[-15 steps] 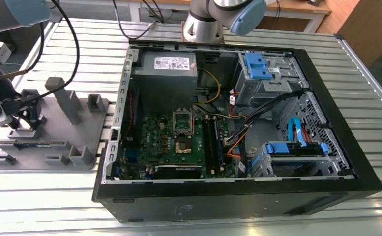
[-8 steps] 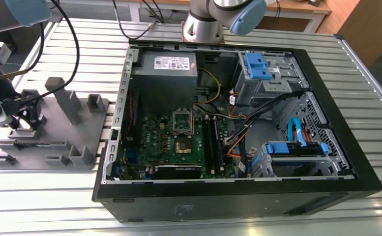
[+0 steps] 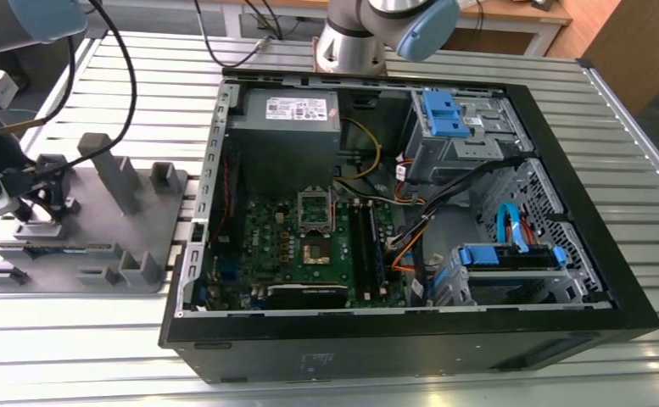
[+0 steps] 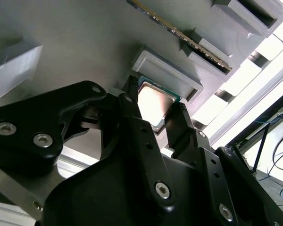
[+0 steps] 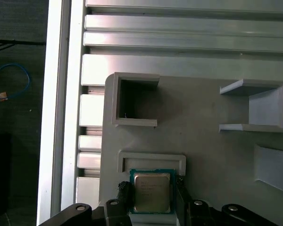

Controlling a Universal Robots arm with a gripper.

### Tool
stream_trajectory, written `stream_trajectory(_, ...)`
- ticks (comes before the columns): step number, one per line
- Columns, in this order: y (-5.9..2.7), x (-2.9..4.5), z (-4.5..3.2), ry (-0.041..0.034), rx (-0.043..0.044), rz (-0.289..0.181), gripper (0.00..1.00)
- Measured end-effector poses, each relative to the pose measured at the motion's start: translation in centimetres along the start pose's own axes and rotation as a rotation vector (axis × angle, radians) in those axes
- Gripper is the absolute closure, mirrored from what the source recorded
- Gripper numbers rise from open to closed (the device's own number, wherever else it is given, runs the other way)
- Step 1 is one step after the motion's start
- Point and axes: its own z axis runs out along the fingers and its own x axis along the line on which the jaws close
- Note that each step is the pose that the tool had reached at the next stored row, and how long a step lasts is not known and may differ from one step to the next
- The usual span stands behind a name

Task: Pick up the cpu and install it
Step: 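Pick up the cpu and move it towards the insertion slot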

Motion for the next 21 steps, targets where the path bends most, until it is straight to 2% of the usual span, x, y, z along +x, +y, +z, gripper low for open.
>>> stream_trajectory(9, 0.08, 0.00, -1.63, -0.0001, -0.0014, 0.000, 0.53)
stream_trajectory(21, 0.24, 0.01, -4.82, -0.0005, -0.0091, 0.000, 0.53)
